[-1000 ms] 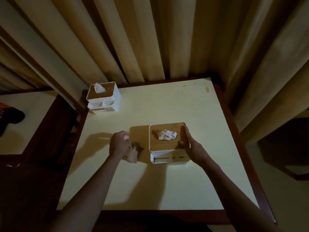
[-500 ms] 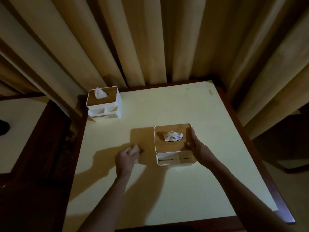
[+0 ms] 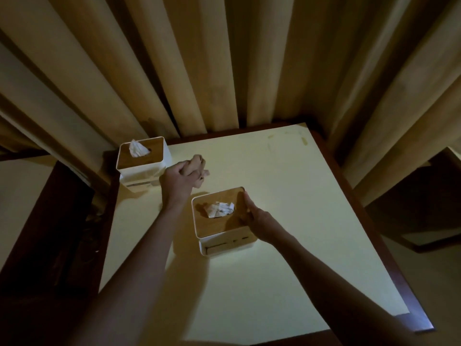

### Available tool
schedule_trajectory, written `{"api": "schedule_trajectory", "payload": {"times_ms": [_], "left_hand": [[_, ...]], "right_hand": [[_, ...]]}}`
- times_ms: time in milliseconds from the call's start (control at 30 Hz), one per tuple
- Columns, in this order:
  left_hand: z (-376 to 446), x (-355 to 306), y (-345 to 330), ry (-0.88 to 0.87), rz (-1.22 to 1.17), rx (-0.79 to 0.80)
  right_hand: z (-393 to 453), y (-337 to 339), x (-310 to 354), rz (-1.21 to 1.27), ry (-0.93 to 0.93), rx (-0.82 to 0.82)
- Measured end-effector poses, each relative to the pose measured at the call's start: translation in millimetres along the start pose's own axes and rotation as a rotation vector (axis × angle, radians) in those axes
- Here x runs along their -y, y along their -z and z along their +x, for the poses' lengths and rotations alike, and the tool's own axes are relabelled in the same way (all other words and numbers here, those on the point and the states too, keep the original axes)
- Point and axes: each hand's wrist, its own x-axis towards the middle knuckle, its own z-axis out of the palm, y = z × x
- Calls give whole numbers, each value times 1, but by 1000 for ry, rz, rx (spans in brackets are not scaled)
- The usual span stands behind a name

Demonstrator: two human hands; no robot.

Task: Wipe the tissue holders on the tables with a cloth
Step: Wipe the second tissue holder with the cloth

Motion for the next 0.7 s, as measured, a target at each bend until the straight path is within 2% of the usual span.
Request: {"api": "schedule_trajectory", "payload": {"times_ms": [200,400,500,567,700], "left_hand": [[23,-14,-54,-7,131,79],[37,-23,-123,99,237,153],[45,-36,-167,155,309,182],[46,-44,-193,106,361,135],[39,-51,-237,-126,420,52]], "right_hand": [[-4,29,-29,8,45,5],[11,98,-106,-166,-44,56],[21,137,-144,-266,-126,7],[28,163,-166,-333,-150,-56],[43,196,-199,-343,-176,-173]]}}
